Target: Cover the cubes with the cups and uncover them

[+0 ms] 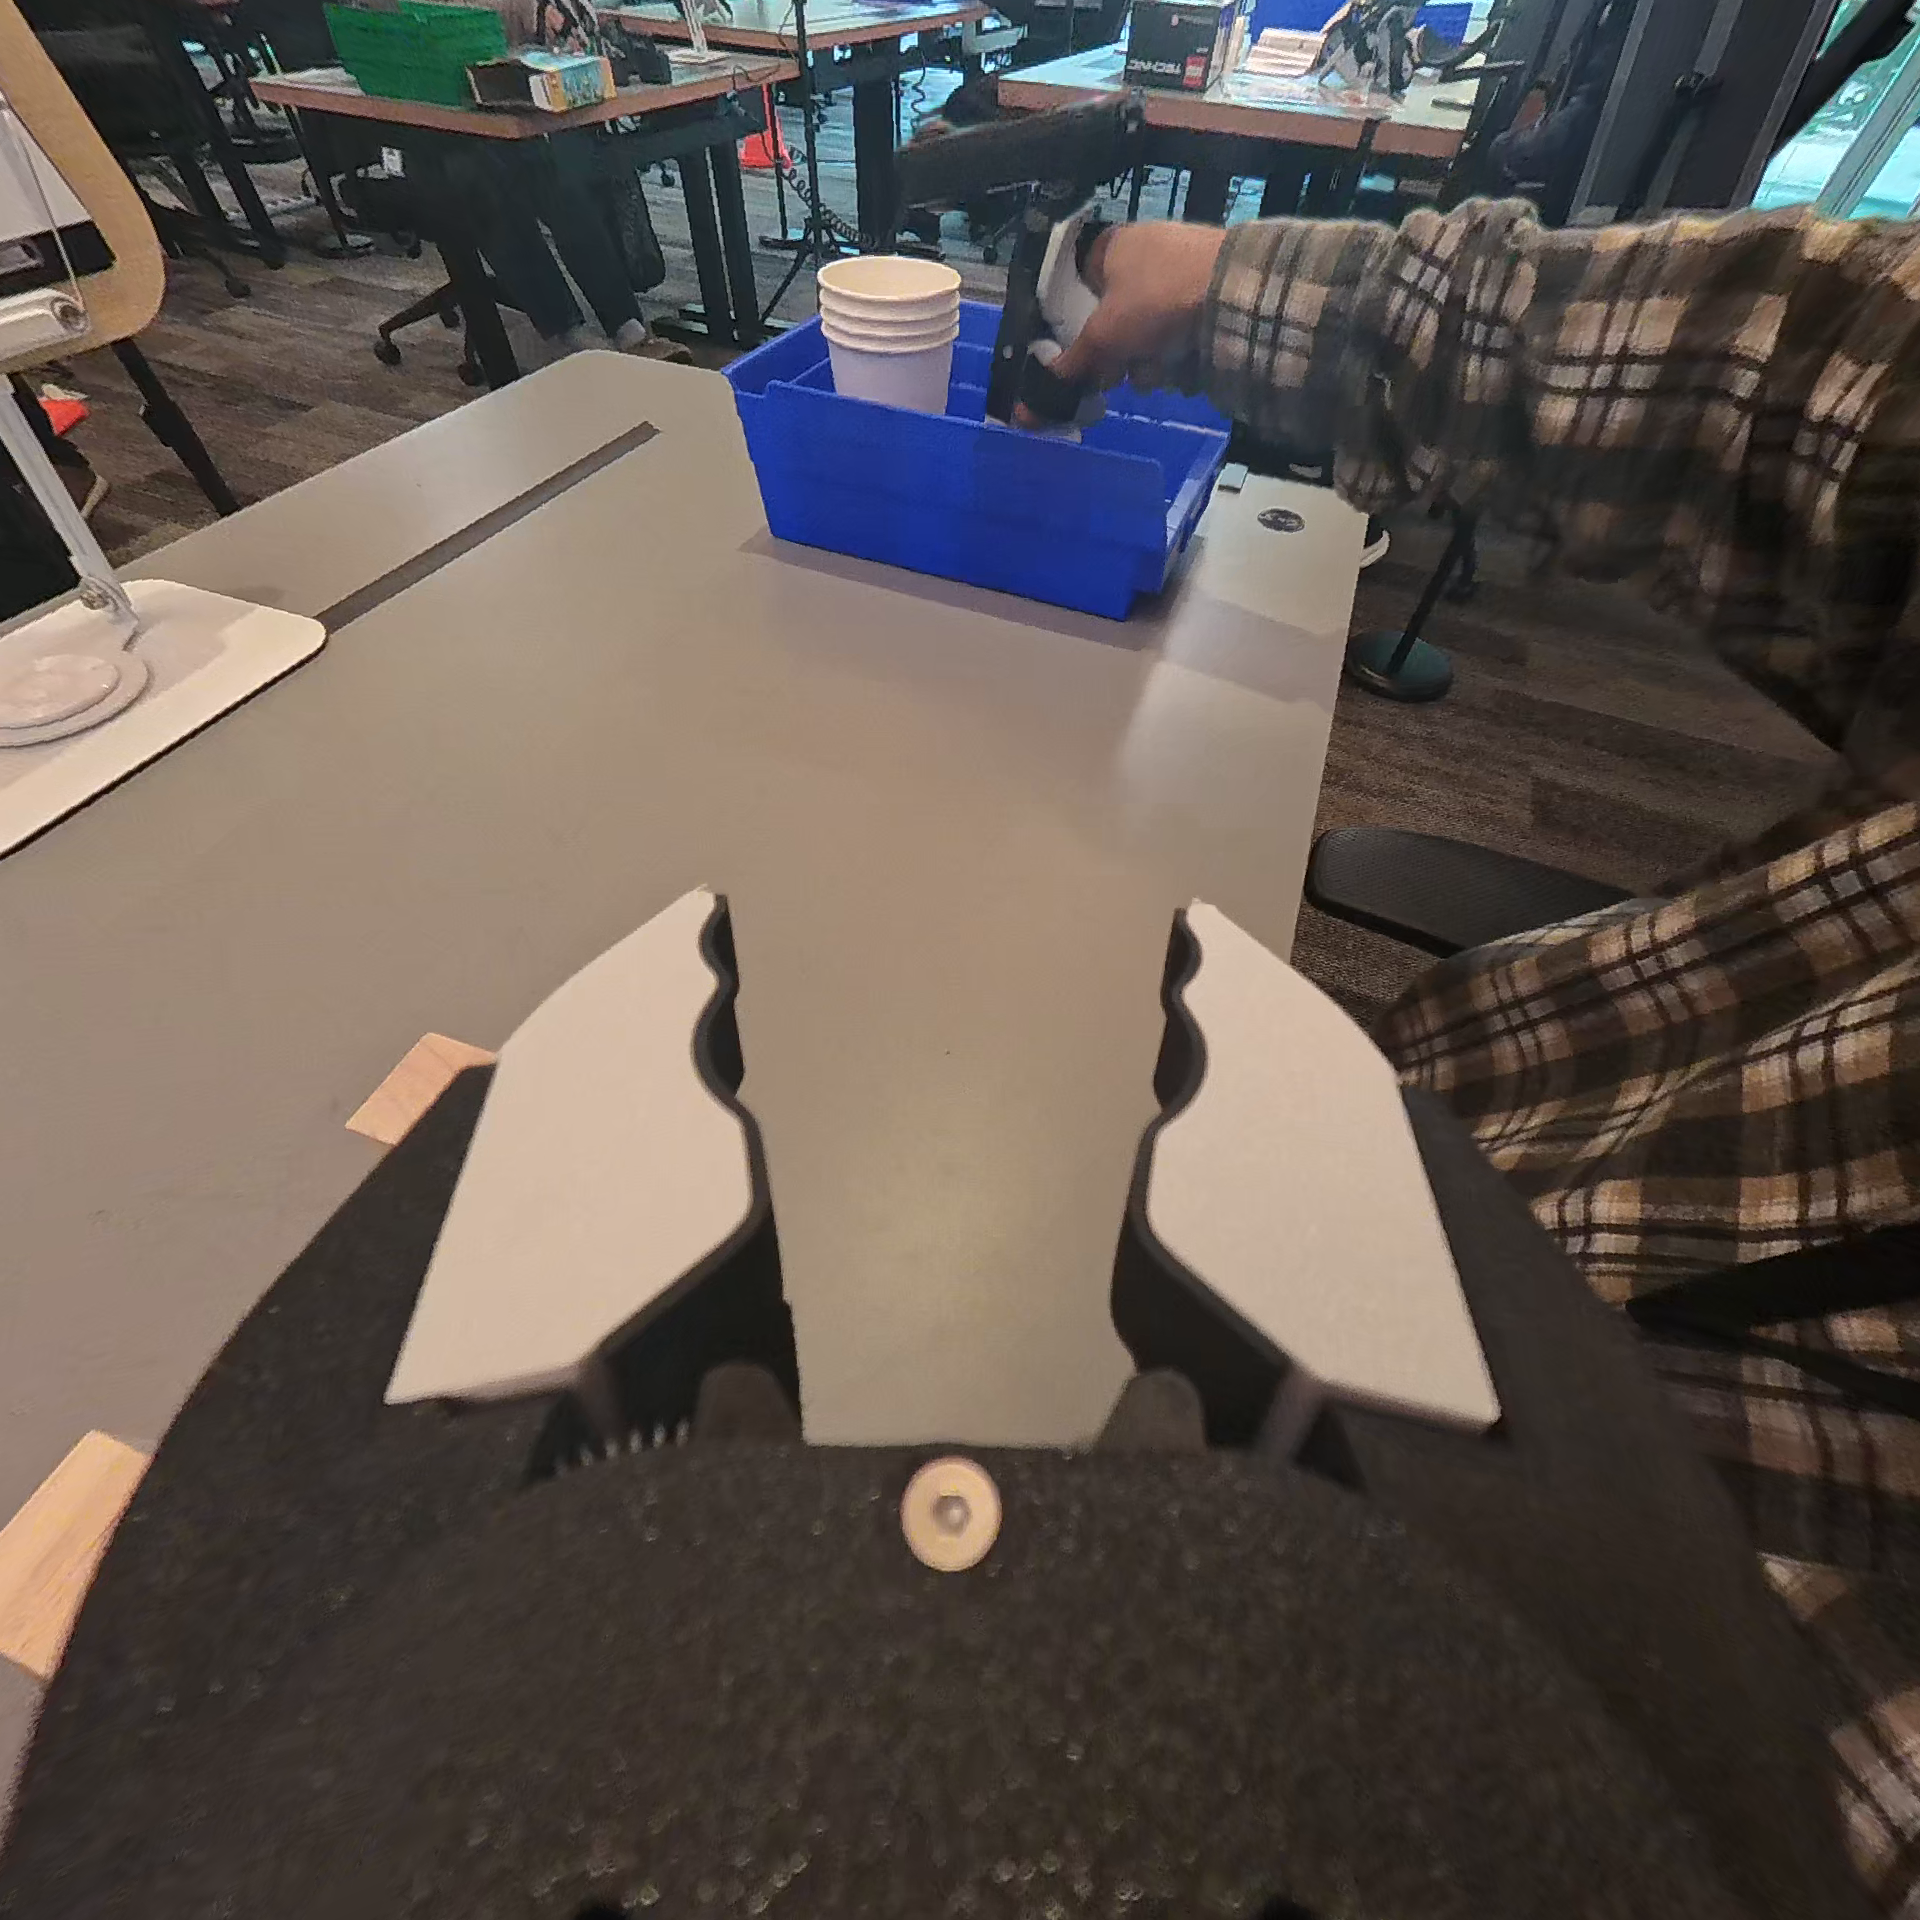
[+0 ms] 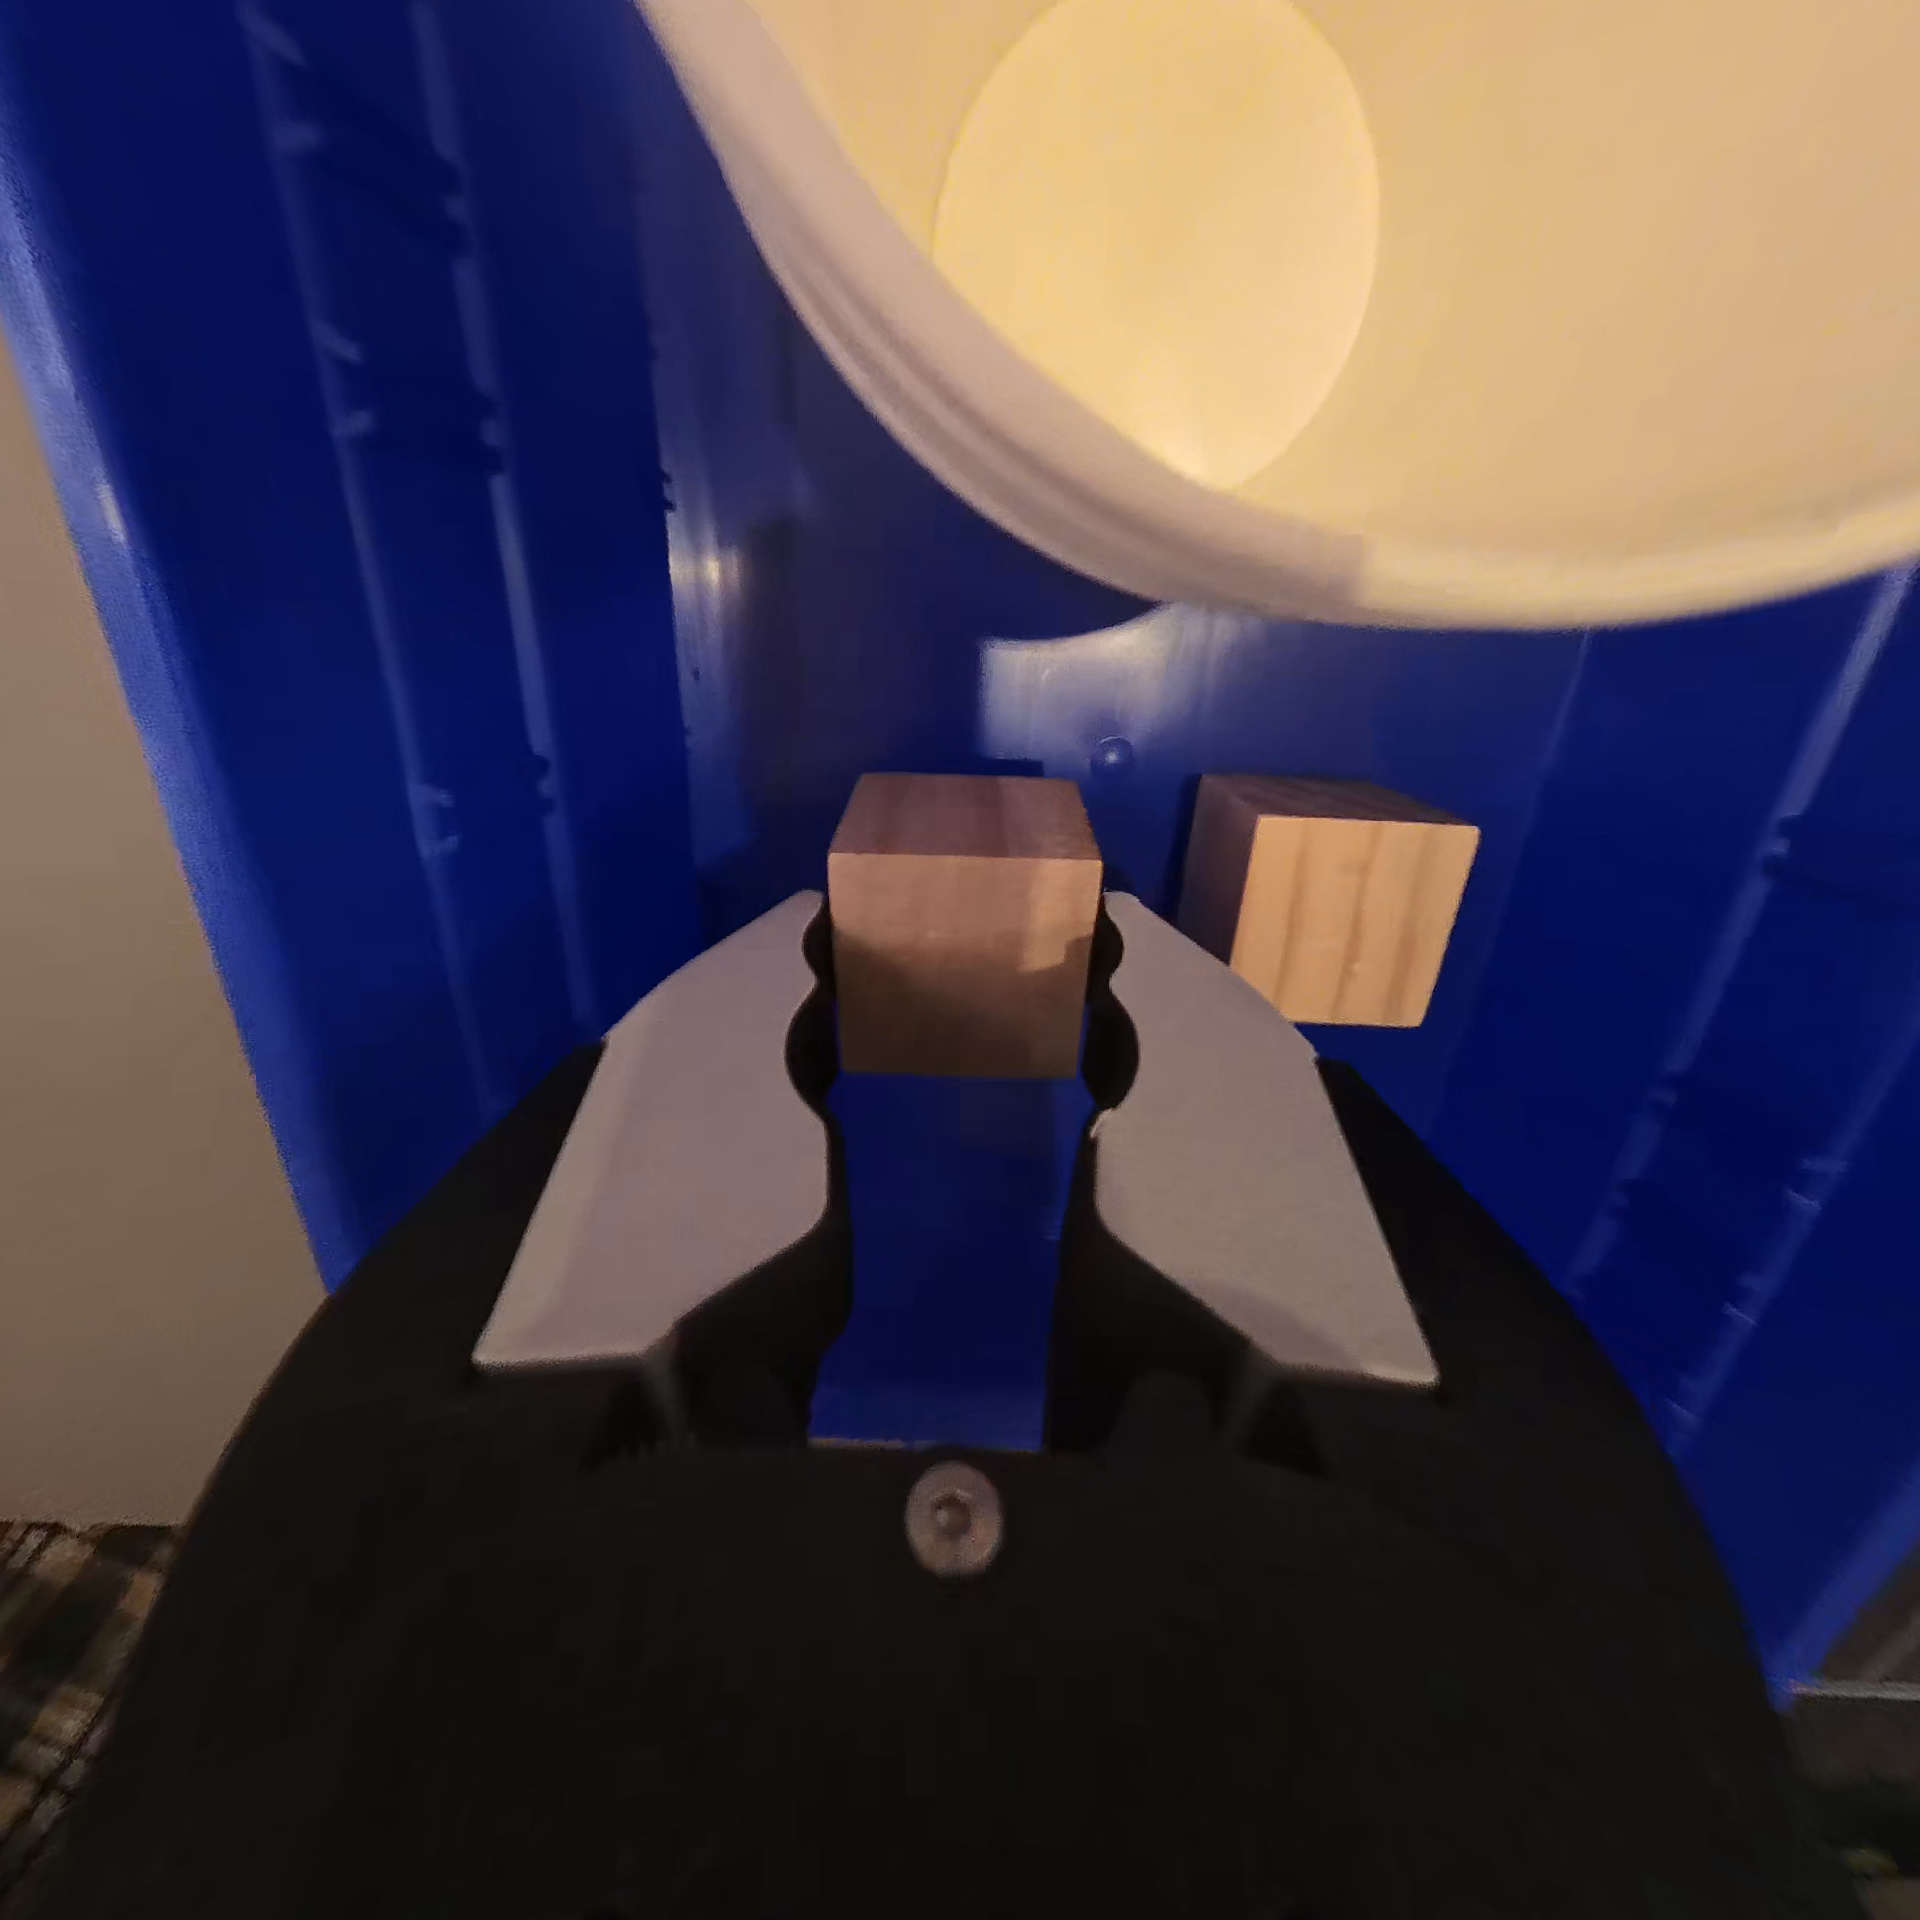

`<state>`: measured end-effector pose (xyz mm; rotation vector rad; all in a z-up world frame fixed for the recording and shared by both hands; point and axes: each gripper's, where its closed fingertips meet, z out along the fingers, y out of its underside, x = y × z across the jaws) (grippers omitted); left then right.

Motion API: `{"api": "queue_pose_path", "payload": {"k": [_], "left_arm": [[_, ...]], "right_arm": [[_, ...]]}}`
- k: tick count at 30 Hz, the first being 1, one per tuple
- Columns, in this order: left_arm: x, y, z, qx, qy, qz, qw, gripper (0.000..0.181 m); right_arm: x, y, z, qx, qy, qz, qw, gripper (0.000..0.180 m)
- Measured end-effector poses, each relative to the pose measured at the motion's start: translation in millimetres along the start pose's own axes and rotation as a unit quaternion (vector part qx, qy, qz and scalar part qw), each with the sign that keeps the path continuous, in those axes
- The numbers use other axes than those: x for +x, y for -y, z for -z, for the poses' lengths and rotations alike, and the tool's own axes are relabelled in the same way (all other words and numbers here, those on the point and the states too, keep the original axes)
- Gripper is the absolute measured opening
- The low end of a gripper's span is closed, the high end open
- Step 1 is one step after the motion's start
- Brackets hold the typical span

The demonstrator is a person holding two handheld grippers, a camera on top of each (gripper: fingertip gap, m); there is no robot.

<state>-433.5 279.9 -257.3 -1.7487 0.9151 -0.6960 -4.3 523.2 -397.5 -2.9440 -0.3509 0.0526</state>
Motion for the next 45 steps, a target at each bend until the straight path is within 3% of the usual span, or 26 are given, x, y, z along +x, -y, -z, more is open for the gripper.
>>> {"api": "queue_pose_path", "payload": {"k": [18, 24, 27, 30, 33, 40, 43, 44, 45], "left_arm": [[0.9, -1.9, -1.7, -0.004, -0.002, -0.004, 1.000, 0.078], [-26.5, -7.8, -3.5, -0.029, 0.028, -0.005, 0.999, 0.079], [-61.7, -12.6, -7.4, -0.090, 0.058, -0.032, 0.994, 0.080], [-100.8, -25.7, -21.3, -0.187, 0.073, -0.062, 0.978, 0.083], [-120.3, -45.1, -46.7, -0.283, 0.027, -0.101, 0.953, 0.082], [-153.2, -130.7, -69.3, -0.531, -0.066, -0.163, 0.829, 0.089], [-164.0, -152.2, -67.7, -0.579, -0.067, -0.161, 0.796, 0.080], [-169.0, -152.6, -69.8, -0.577, -0.057, -0.170, 0.797, 0.069], [-169.7, -149.9, -71.6, -0.570, -0.058, -0.170, 0.802, 0.046]], "right_arm": [[0.4, -6.3, -22.0, 0.023, -0.033, 0.013, 0.999, 0.046], [2.1, -2.4, -0.4, 0.054, -0.036, 0.024, 0.998, 0.080], [-1.1, -5.1, 32.1, 0.086, -0.029, 0.037, 0.995, 0.084], [-9.7, -11.3, 76.1, 0.146, -0.013, 0.057, 0.988, 0.086], [-26.0, -29.6, 117.6, 0.204, 0.016, 0.088, 0.975, 0.082], [-55.5, -93.4, 155.2, 0.264, 0.074, 0.143, 0.951, 0.078], [-66.3, -113.3, 153.9, 0.271, 0.099, 0.149, 0.946, 0.078], [-71.1, -117.7, 152.4, 0.273, 0.108, 0.151, 0.944, 0.077], [-76.4, -120.9, 150.7, 0.276, 0.116, 0.154, 0.941, 0.076]]}}
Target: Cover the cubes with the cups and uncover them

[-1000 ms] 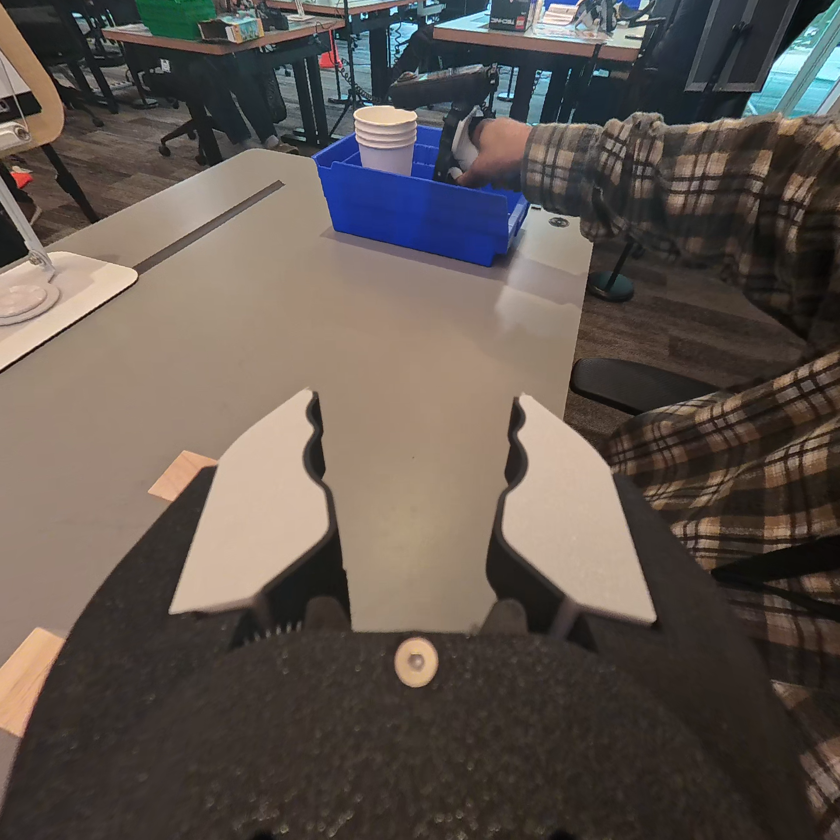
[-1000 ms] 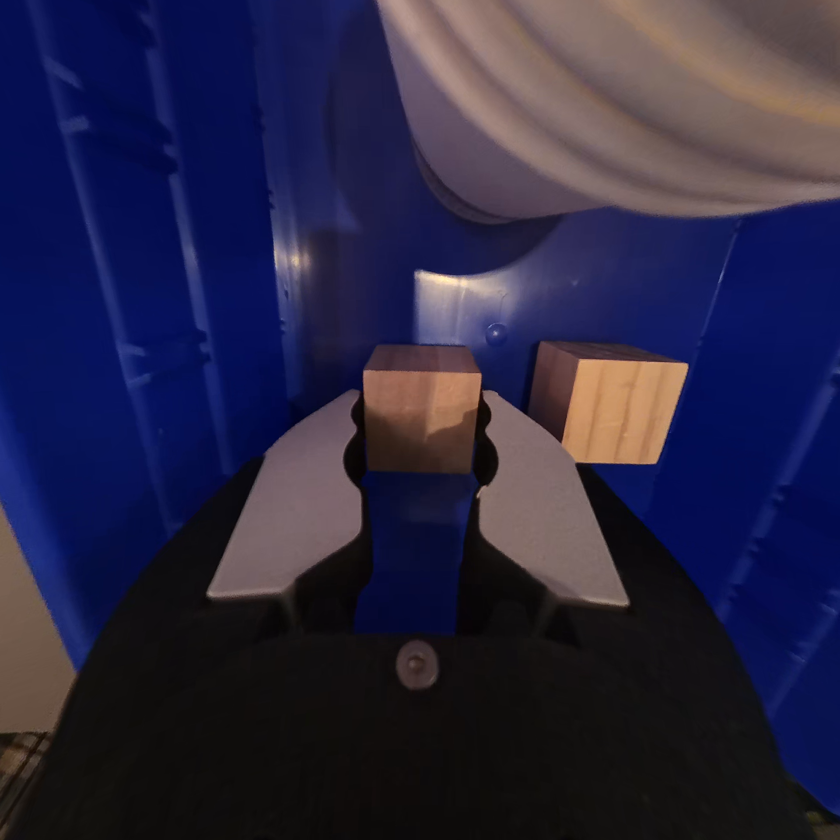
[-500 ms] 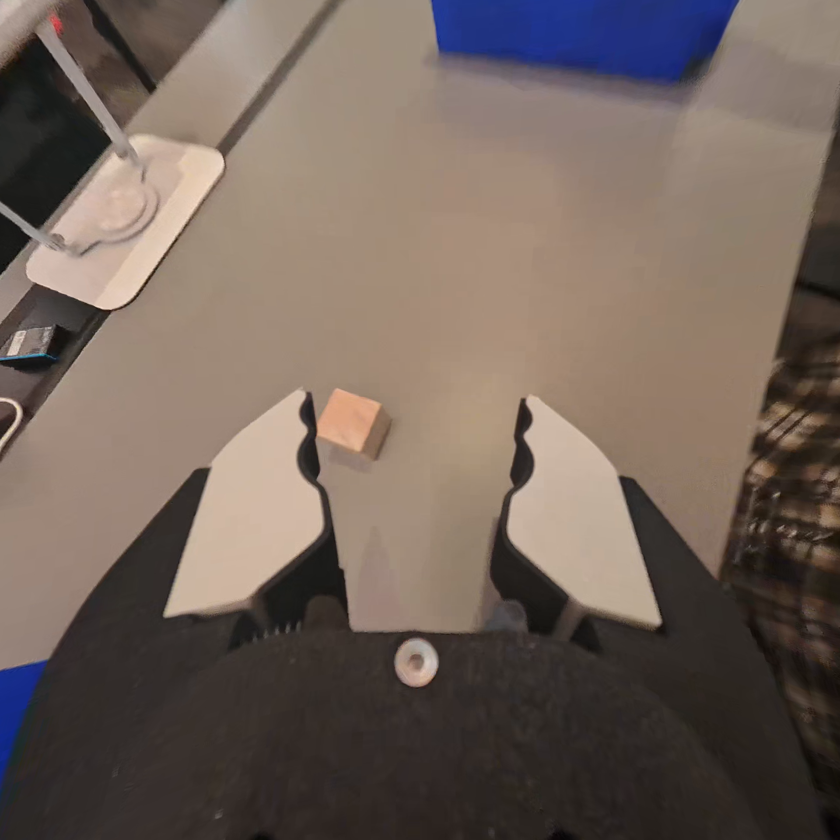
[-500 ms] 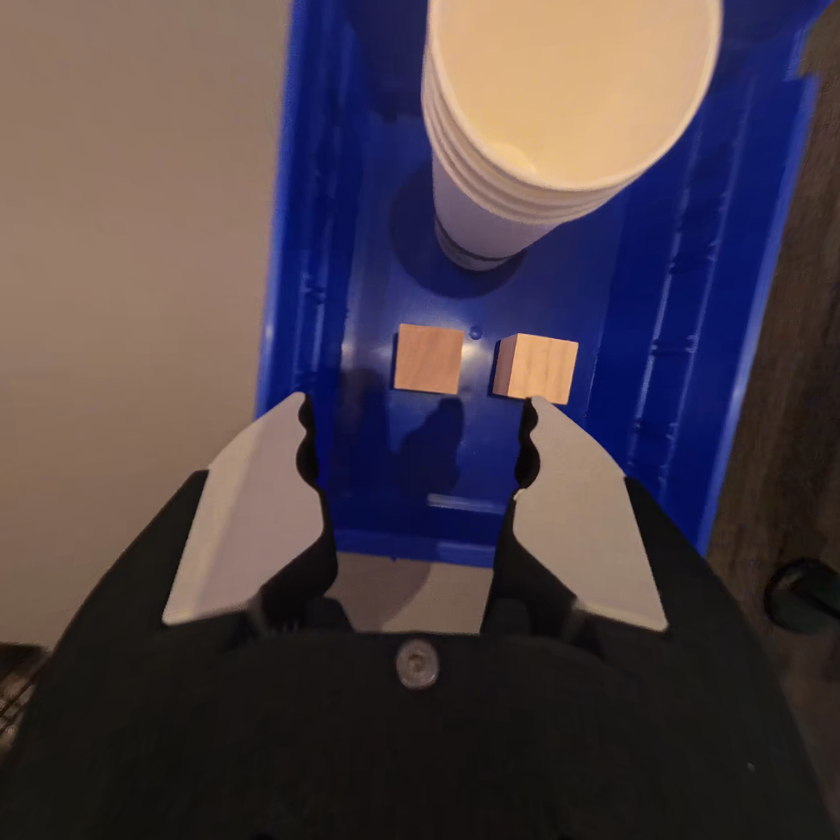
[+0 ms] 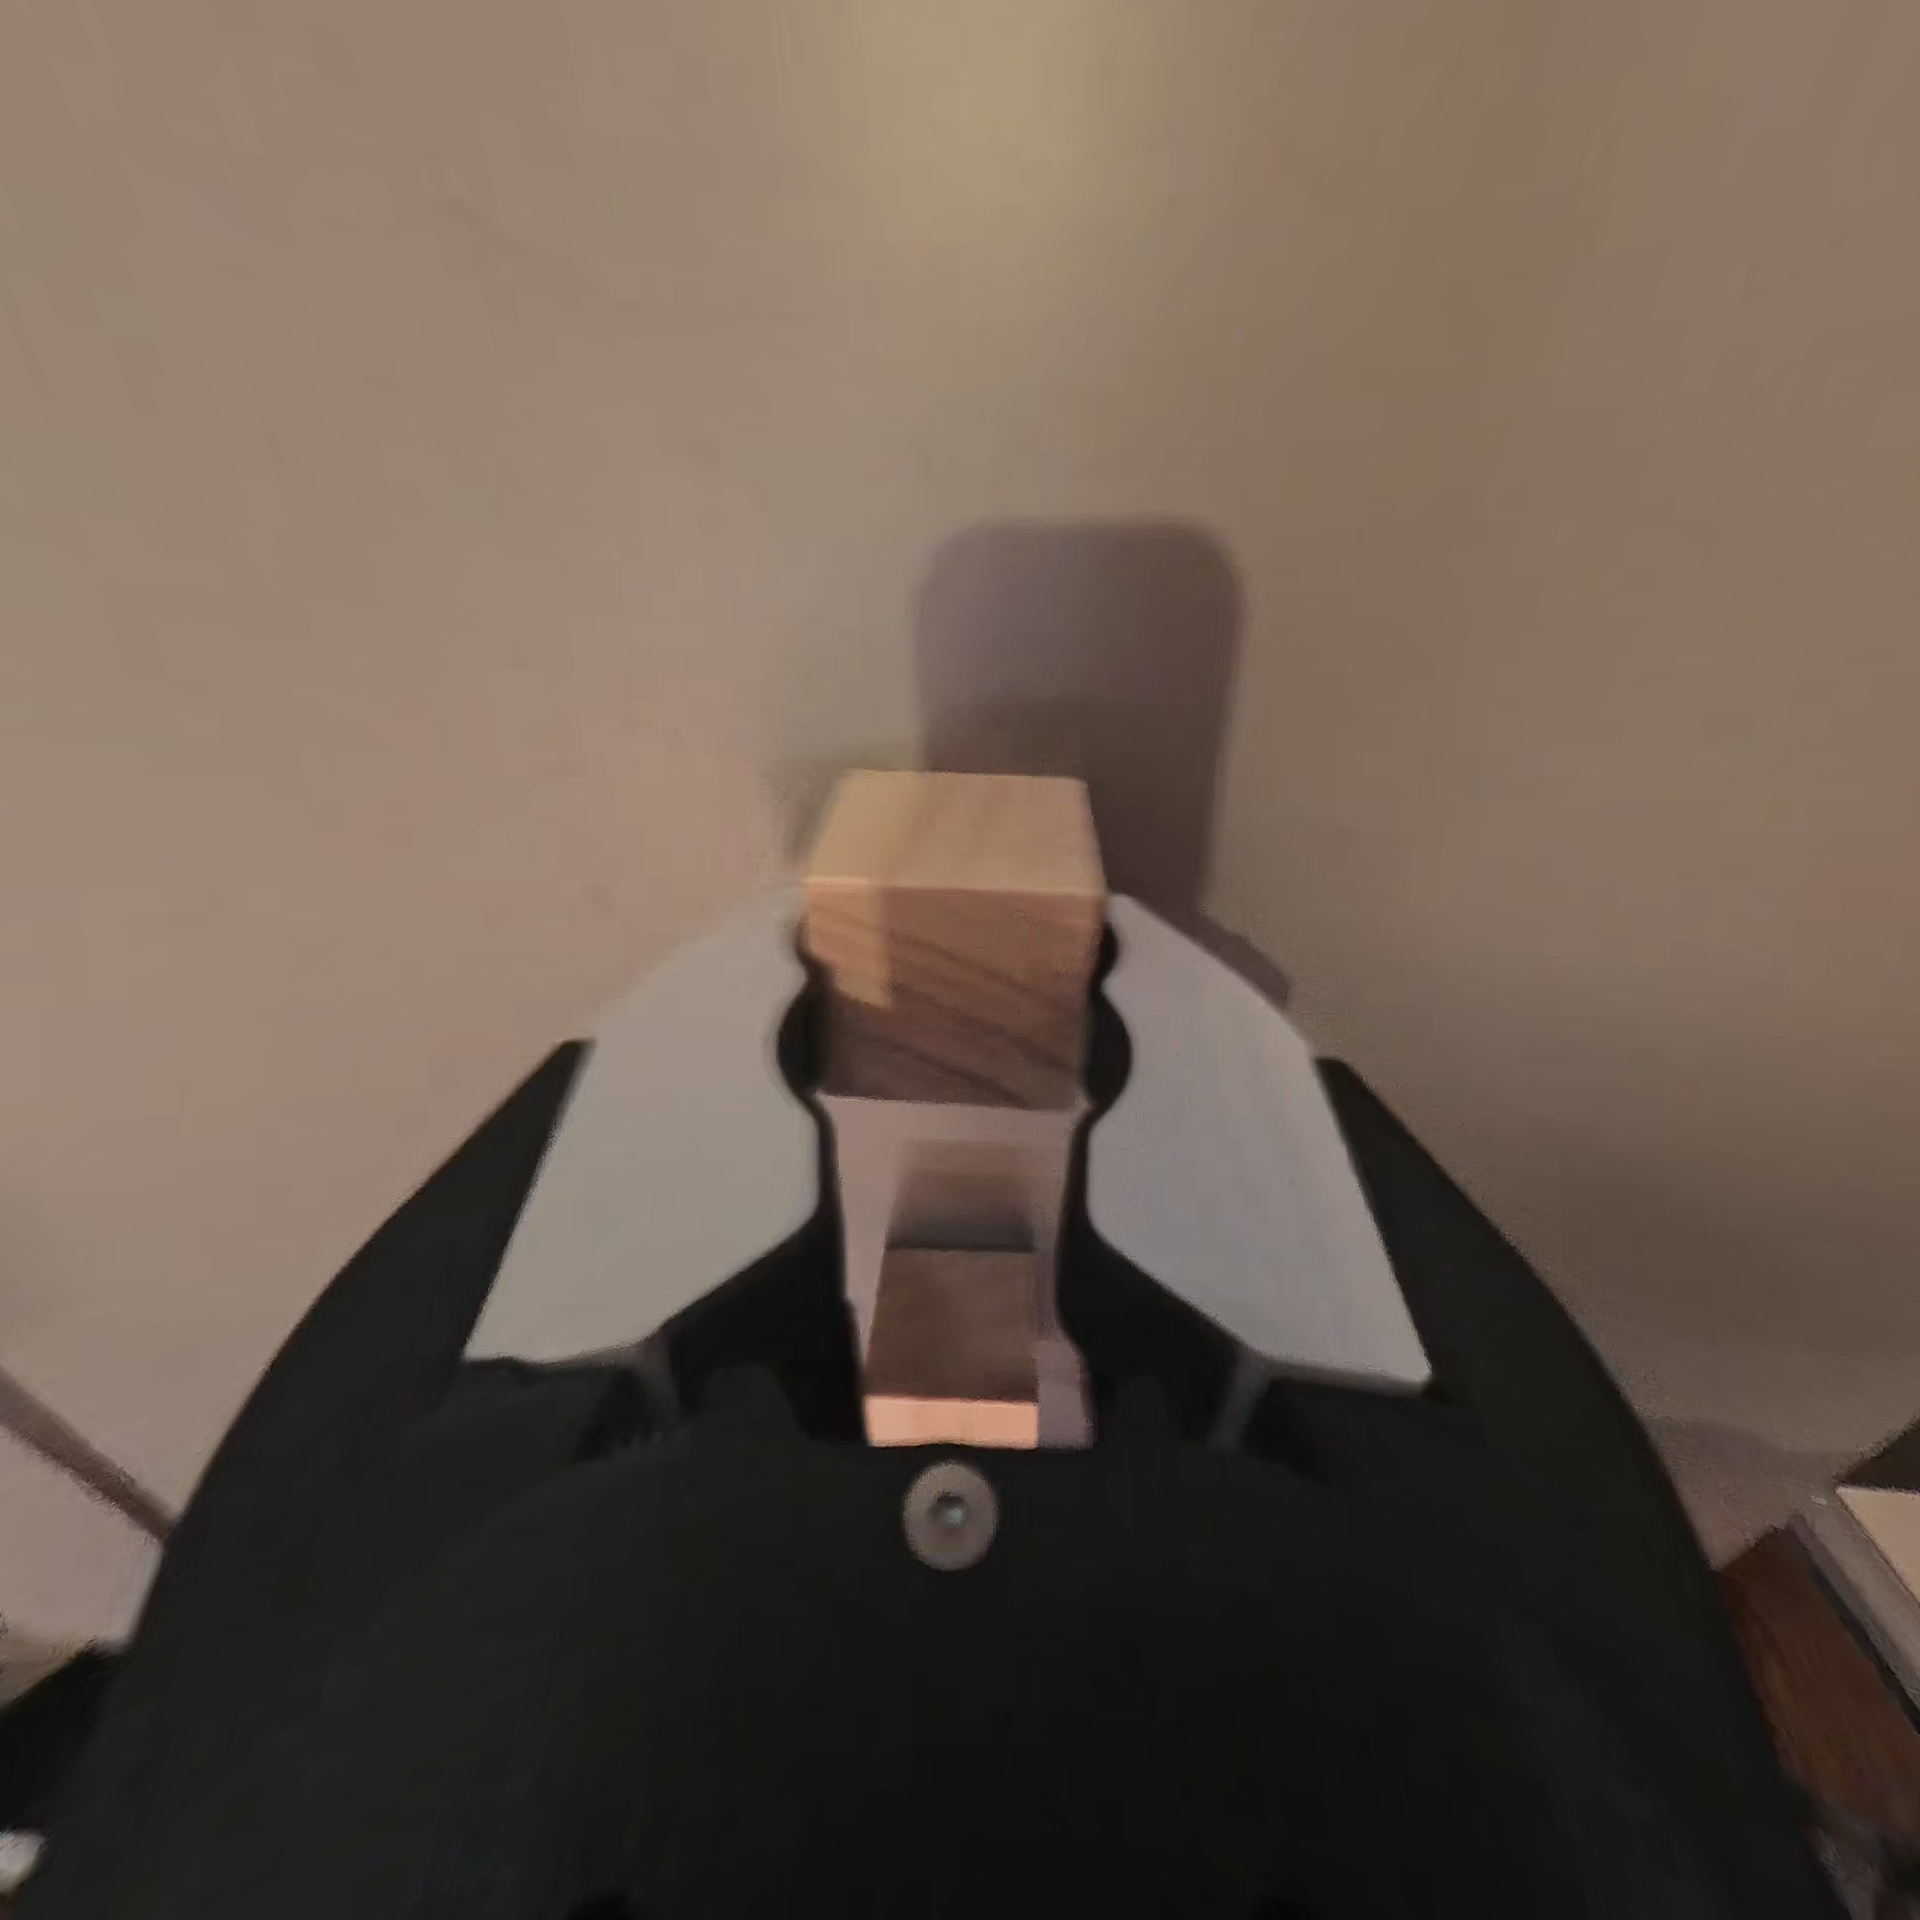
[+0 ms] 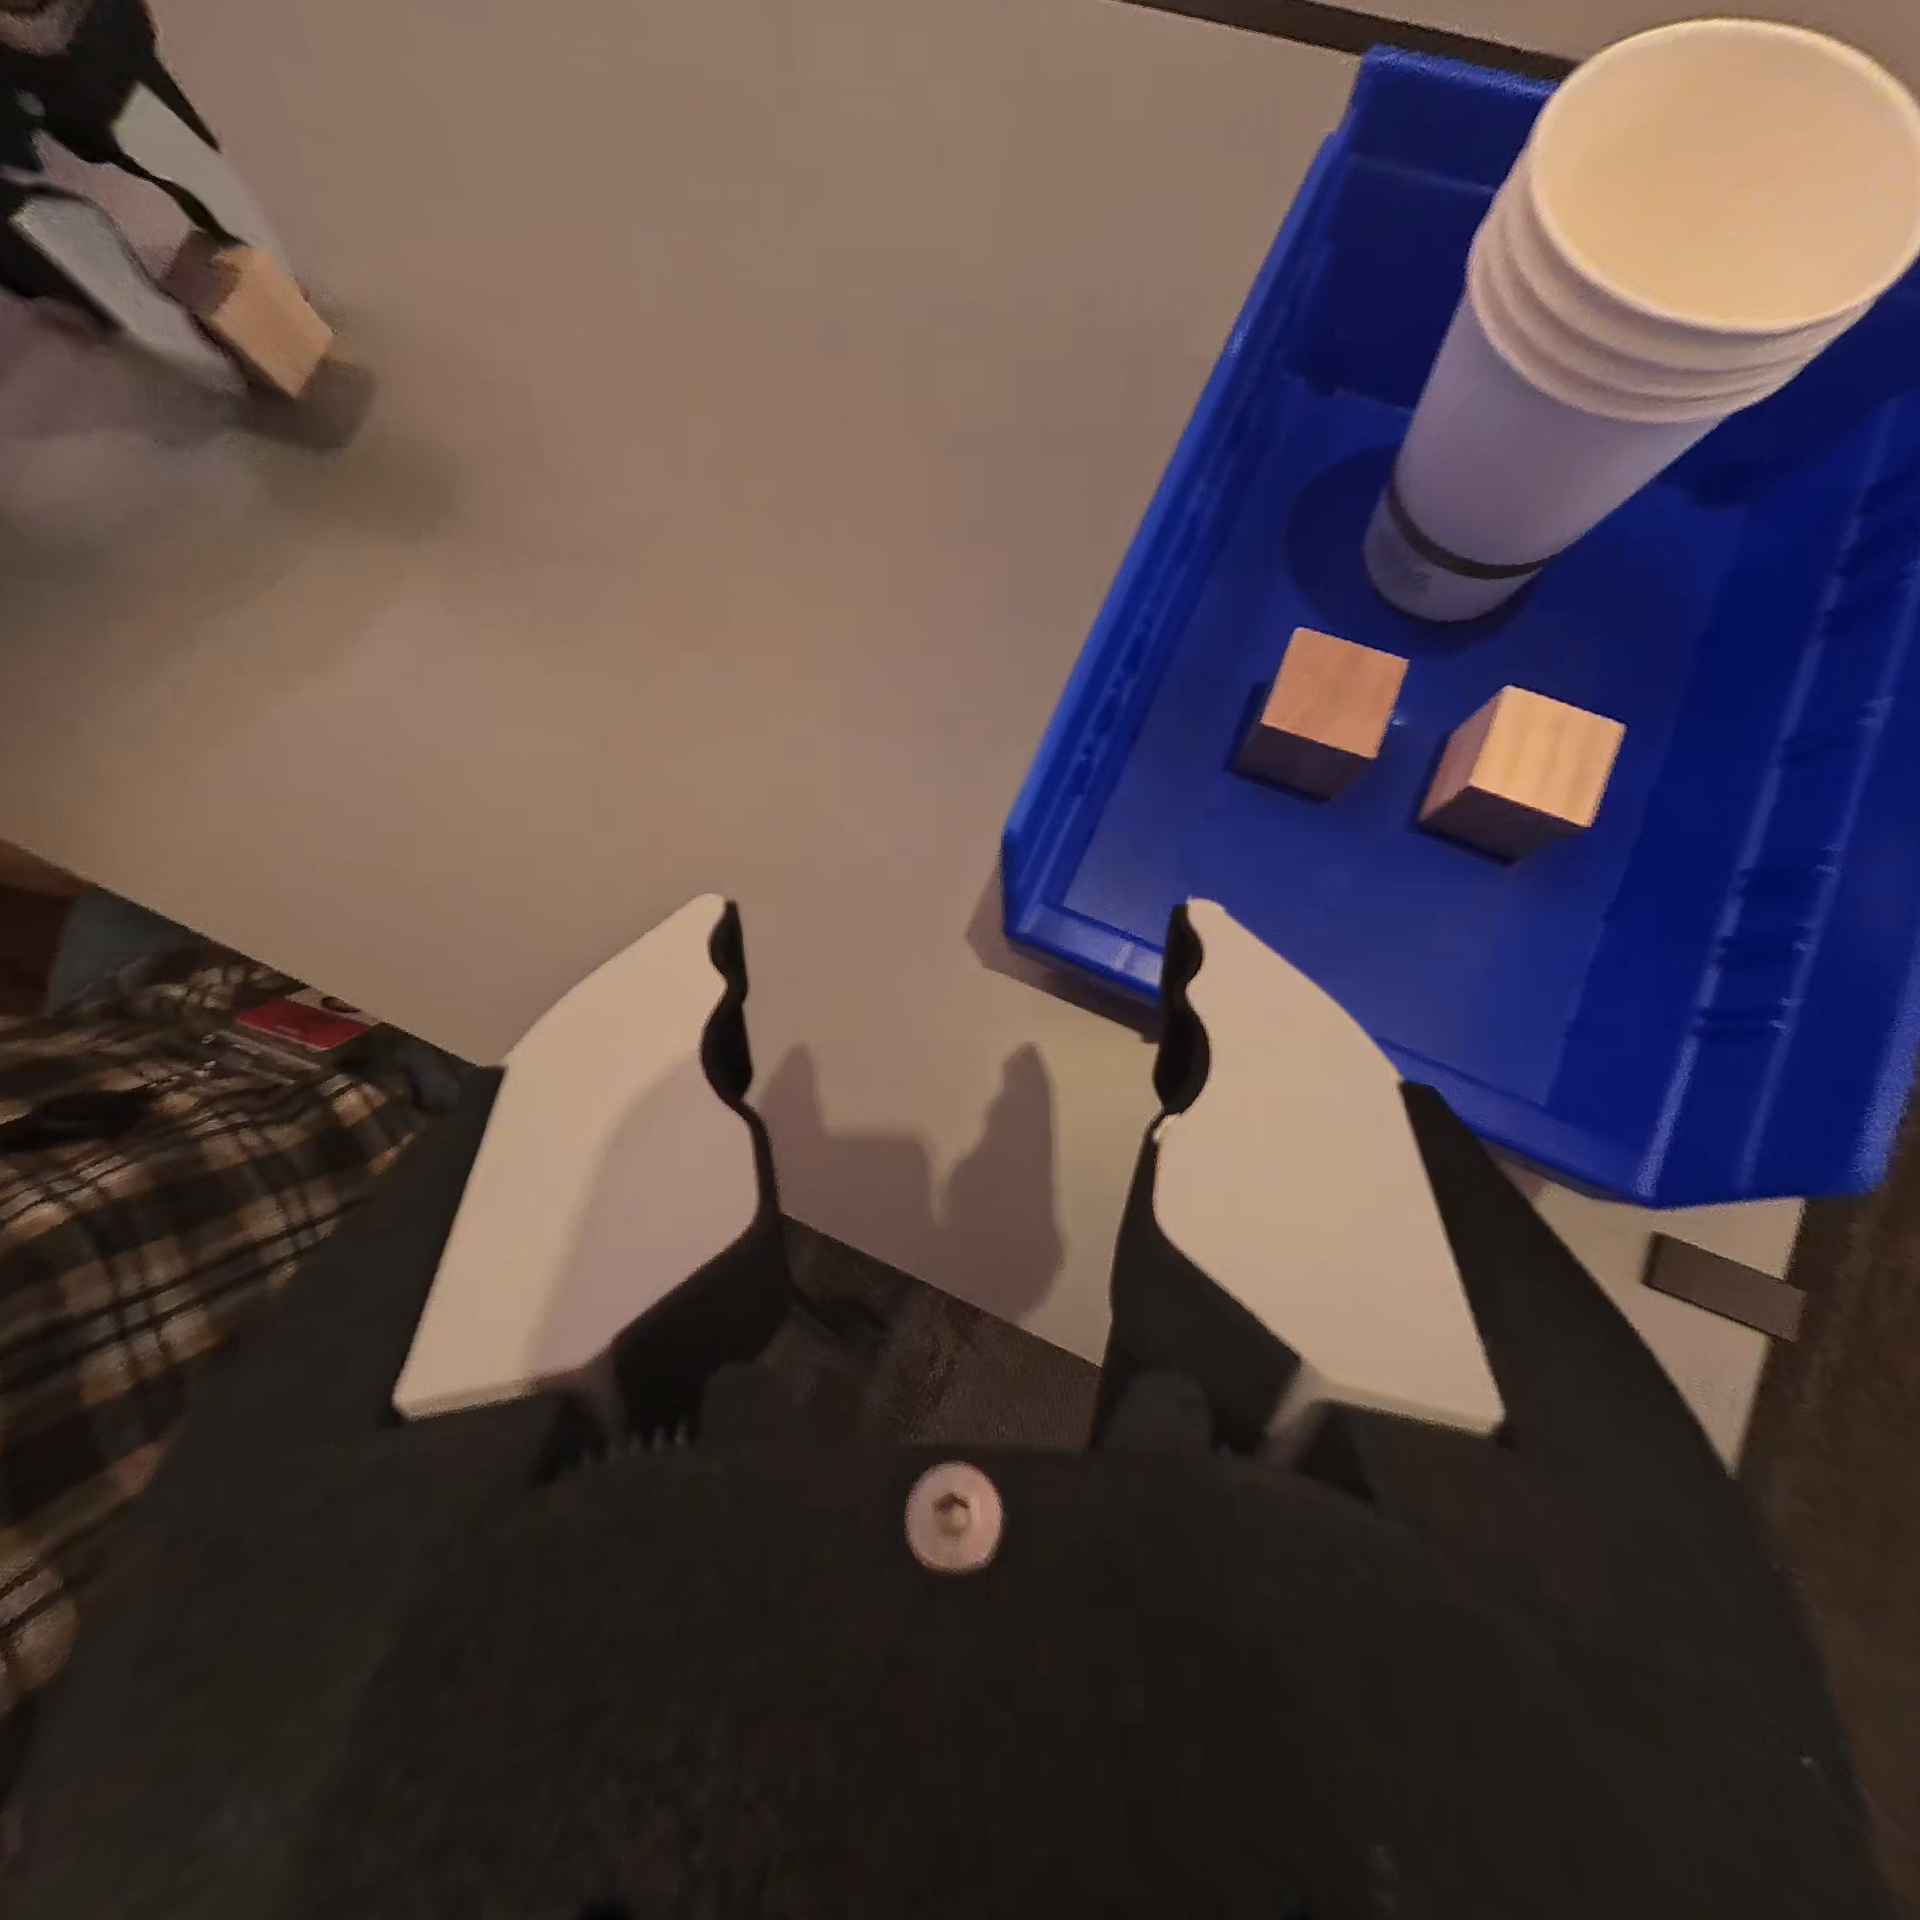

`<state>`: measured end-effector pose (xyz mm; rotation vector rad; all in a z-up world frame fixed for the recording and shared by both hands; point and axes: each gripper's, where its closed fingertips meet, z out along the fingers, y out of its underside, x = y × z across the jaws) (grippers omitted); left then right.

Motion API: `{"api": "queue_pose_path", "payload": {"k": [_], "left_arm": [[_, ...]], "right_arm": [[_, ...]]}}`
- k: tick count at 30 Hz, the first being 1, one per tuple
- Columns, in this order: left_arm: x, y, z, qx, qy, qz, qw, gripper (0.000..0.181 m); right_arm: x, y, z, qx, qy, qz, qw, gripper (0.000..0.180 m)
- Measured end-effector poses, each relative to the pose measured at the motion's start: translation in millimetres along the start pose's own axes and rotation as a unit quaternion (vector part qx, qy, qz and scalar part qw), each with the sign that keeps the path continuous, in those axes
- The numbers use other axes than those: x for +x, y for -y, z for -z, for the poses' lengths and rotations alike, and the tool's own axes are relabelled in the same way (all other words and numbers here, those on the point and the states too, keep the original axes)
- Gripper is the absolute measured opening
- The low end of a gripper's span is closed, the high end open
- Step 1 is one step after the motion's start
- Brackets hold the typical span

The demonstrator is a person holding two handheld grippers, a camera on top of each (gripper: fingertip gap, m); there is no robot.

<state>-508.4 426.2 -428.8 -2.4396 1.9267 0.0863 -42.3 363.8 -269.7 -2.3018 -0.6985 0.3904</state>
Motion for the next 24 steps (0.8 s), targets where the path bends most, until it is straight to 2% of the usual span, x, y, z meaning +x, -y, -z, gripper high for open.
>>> {"api": "queue_pose_path", "payload": {"k": [6, 10, 14, 17, 20, 24], "left_arm": [[-6.6, 4.2, 13.3, 0.049, -0.006, 0.048, 0.998, 0.044], [-5.1, 25.3, 47.5, 0.156, -0.016, 0.089, 0.984, 0.044], [17.0, 71.3, 100.7, 0.319, -0.054, 0.109, 0.940, 0.044], [48.7, 107.6, 133.7, 0.420, -0.084, 0.079, 0.900, 0.044], [75.4, 134.0, 155.7, 0.485, -0.093, 0.052, 0.868, 0.044], [94.9, 151.7, 171.8, 0.530, -0.087, 0.035, 0.843, 0.044]], "right_arm": [[-52.0, 4.3, -28.3, 0.041, 0.078, 0.033, 0.996, 0.069], [-94.3, 21.2, -54.7, 0.082, 0.135, 0.074, 0.985, 0.066], [-139.8, 49.9, -80.1, 0.144, 0.215, 0.138, 0.956, 0.069], [-174.2, 71.3, -95.7, 0.155, 0.285, 0.205, 0.923, 0.073], [-197.2, 89.4, -109.0, 0.142, 0.331, 0.244, 0.901, 0.070], [-220.7, 110.5, -106.6, 0.159, 0.403, 0.214, 0.876, 0.058]]}}
